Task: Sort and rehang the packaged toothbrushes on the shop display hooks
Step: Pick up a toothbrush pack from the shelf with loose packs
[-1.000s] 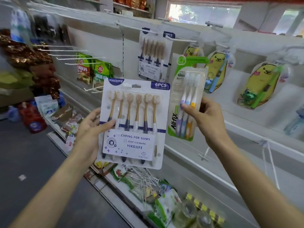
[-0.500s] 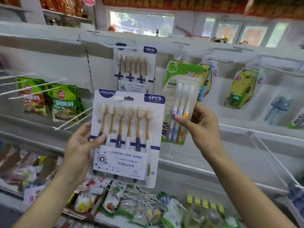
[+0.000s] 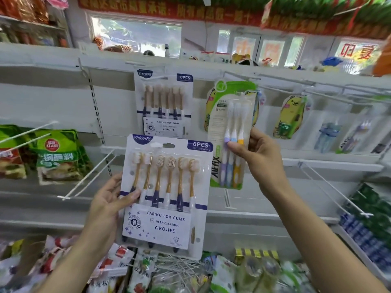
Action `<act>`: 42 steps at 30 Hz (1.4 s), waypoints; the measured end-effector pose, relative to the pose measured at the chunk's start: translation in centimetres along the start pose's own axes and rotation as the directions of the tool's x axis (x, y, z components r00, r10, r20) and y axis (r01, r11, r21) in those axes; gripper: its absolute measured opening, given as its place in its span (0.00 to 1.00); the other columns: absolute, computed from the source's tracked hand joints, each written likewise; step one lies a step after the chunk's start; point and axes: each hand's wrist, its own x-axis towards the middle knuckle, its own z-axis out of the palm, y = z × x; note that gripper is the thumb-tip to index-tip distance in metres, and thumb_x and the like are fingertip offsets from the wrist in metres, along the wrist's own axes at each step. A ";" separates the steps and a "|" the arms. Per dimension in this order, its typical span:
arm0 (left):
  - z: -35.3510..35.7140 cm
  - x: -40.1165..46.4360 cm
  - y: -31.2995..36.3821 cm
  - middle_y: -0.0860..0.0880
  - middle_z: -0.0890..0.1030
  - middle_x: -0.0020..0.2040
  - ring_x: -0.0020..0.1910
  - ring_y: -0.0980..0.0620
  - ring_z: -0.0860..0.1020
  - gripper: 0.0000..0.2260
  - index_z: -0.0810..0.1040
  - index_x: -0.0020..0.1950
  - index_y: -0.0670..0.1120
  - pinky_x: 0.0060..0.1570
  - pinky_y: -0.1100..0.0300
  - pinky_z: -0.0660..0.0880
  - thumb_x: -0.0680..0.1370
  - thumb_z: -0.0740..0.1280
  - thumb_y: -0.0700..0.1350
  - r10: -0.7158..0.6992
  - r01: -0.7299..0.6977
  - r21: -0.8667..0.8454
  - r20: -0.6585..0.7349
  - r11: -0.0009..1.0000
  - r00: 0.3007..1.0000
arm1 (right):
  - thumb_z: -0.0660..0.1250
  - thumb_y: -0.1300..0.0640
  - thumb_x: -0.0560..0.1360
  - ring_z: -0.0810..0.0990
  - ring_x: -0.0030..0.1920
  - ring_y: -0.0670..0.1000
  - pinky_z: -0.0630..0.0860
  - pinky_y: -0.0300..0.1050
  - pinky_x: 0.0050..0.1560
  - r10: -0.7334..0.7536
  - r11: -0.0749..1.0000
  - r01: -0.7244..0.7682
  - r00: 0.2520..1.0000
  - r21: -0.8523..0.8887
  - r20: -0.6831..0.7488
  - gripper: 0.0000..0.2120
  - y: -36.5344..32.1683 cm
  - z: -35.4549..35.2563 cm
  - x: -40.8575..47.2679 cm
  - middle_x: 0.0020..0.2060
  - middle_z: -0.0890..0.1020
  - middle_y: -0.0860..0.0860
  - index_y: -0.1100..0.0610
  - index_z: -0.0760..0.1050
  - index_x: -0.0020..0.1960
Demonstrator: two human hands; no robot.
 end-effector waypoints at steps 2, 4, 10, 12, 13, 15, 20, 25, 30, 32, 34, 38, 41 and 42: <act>-0.2 0.3 -0.2 0.46 0.85 0.55 0.51 0.46 0.85 0.45 0.78 0.60 0.48 0.41 0.57 0.83 0.45 0.86 0.54 -0.004 0.005 0.018 -0.004 1.000 1.000 | 0.73 0.64 0.74 0.87 0.47 0.49 0.81 0.39 0.45 0.025 1.000 -0.025 1.000 0.006 -0.002 0.10 0.6 0.3 0.8 0.46 0.88 0.50 0.57 0.80 0.55; -0.2 0.8 -0.3 0.45 0.84 0.57 0.53 0.44 0.84 0.43 0.77 0.63 0.47 0.44 0.55 0.84 0.50 0.86 0.52 -0.018 0.019 0.010 -0.022 1.000 1.000 | 0.73 0.64 0.74 0.87 0.47 0.48 0.81 0.38 0.45 0.046 0.999 -0.046 0.999 -0.008 -0.002 0.11 1.4 0.5 1.8 0.47 0.88 0.50 0.58 0.80 0.56; 0.5 1.5 0.1 0.47 0.85 0.55 0.55 0.43 0.84 0.36 0.78 0.60 0.49 0.51 0.47 0.81 0.54 0.85 0.49 -0.005 0.004 -0.015 -0.078 1.000 0.997 | 0.74 0.61 0.74 0.87 0.48 0.50 0.82 0.43 0.46 0.106 0.992 -0.108 0.994 -0.060 -0.027 0.13 4.6 0.3 7.1 0.47 0.87 0.52 0.58 0.80 0.57; 0.7 1.6 0.3 0.47 0.85 0.57 0.55 0.43 0.84 0.48 0.78 0.62 0.49 0.58 0.43 0.76 0.43 0.86 0.56 0.006 -0.007 -0.010 -0.111 1.000 0.994 | 0.74 0.61 0.74 0.87 0.47 0.50 0.81 0.42 0.46 0.121 0.991 -0.123 0.992 -0.057 -0.036 0.13 5.7 0.4 9.3 0.46 0.88 0.51 0.59 0.80 0.58; 0.8 1.7 0.3 0.47 0.85 0.57 0.56 0.43 0.83 0.50 0.77 0.62 0.48 0.60 0.42 0.75 0.42 0.86 0.57 0.009 -0.011 -0.012 -0.128 1.000 0.992 | 0.74 0.62 0.74 0.87 0.46 0.49 0.81 0.41 0.45 0.127 0.990 -0.129 0.991 -0.056 -0.030 0.13 6.3 0.5 10.3 0.45 0.88 0.50 0.60 0.80 0.58; 0.9 1.9 0.3 0.46 0.85 0.57 0.56 0.42 0.83 0.51 0.77 0.63 0.47 0.62 0.40 0.74 0.42 0.86 0.56 0.013 -0.017 -0.027 -0.142 0.999 0.990 | 0.73 0.62 0.75 0.87 0.45 0.48 0.81 0.40 0.43 0.142 0.988 -0.143 0.990 -0.054 -0.021 0.13 7.4 0.7 12.1 0.45 0.87 0.49 0.61 0.79 0.59; 1.1 1.7 0.3 0.47 0.84 0.59 0.59 0.42 0.82 0.48 0.78 0.63 0.48 0.65 0.38 0.72 0.45 0.86 0.56 0.042 -0.047 -0.020 -0.176 0.999 0.983 | 0.72 0.64 0.75 0.86 0.43 0.45 0.80 0.36 0.41 0.155 0.986 -0.157 0.987 -0.057 -0.038 0.14 10.0 1.1 16.1 0.47 0.86 0.52 0.63 0.78 0.60; 0.9 1.6 -0.3 0.47 0.84 0.59 0.59 0.43 0.82 0.48 0.78 0.63 0.49 0.65 0.37 0.72 0.45 0.86 0.58 0.056 -0.062 -0.017 -0.238 0.998 0.970 | 0.72 0.61 0.76 0.86 0.40 0.43 0.80 0.36 0.40 0.164 0.983 -0.169 0.984 -0.072 -0.071 0.12 11.9 0.9 18.2 0.44 0.86 0.49 0.62 0.79 0.58; 0.5 1.5 -1.0 0.44 0.85 0.56 0.57 0.40 0.82 0.39 0.81 0.57 0.50 0.64 0.37 0.72 0.49 0.86 0.55 0.047 -0.052 -0.016 -0.232 0.999 0.971 | 0.73 0.56 0.75 0.84 0.41 0.43 0.79 0.35 0.40 0.173 0.976 -0.188 0.975 -0.110 -0.139 0.12 12.6 0.8 18.5 0.45 0.85 0.49 0.60 0.80 0.57; 0.2 1.7 -1.0 0.44 0.85 0.56 0.57 0.40 0.82 0.38 0.80 0.58 0.49 0.65 0.36 0.72 0.51 0.86 0.52 0.034 -0.040 -0.022 -0.215 0.999 0.976 | 0.73 0.55 0.76 0.83 0.43 0.45 0.80 0.41 0.45 0.175 0.964 -0.202 0.971 -0.172 -0.161 0.11 12.8 0.7 18.1 0.44 0.85 0.50 0.59 0.80 0.56; -0.1 2.2 -0.8 0.45 0.84 0.57 0.59 0.40 0.82 0.42 0.79 0.60 0.48 0.65 0.37 0.72 0.48 0.86 0.54 0.017 -0.022 -0.026 -0.190 0.999 0.982 | 0.72 0.56 0.77 0.84 0.44 0.48 0.81 0.49 0.51 0.177 0.950 -0.215 0.968 -0.227 -0.177 0.09 12.9 0.5 17.2 0.44 0.84 0.51 0.60 0.80 0.54; -0.4 3.0 -0.1 0.45 0.85 0.57 0.58 0.41 0.82 0.42 0.81 0.57 0.49 0.63 0.41 0.73 0.46 0.86 0.56 0.008 -0.012 -0.032 -0.141 0.999 0.990 | 0.70 0.56 0.78 0.85 0.46 0.55 0.82 0.53 0.50 0.123 0.927 -0.185 0.971 -0.327 -0.203 0.09 12.4 0.4 15.6 0.45 0.85 0.57 0.62 0.80 0.52; -0.1 3.4 0.5 0.47 0.86 0.53 0.56 0.42 0.83 0.27 0.81 0.54 0.49 0.58 0.45 0.76 0.57 0.83 0.45 0.009 -0.012 -0.036 -0.099 0.999 0.995 | 0.70 0.58 0.78 0.84 0.44 0.52 0.81 0.50 0.49 0.118 0.928 -0.183 0.970 -0.326 -0.211 0.06 11.3 0.8 14.7 0.45 0.85 0.56 0.61 0.80 0.52; 0.0 3.4 0.6 0.47 0.86 0.52 0.55 0.43 0.83 0.25 0.81 0.54 0.49 0.57 0.46 0.76 0.58 0.80 0.42 0.002 -0.006 -0.039 -0.099 0.999 0.995 | 0.70 0.59 0.78 0.84 0.44 0.51 0.81 0.50 0.50 0.113 0.933 -0.177 0.971 -0.315 -0.211 0.04 11.1 1.0 14.5 0.45 0.85 0.55 0.59 0.80 0.51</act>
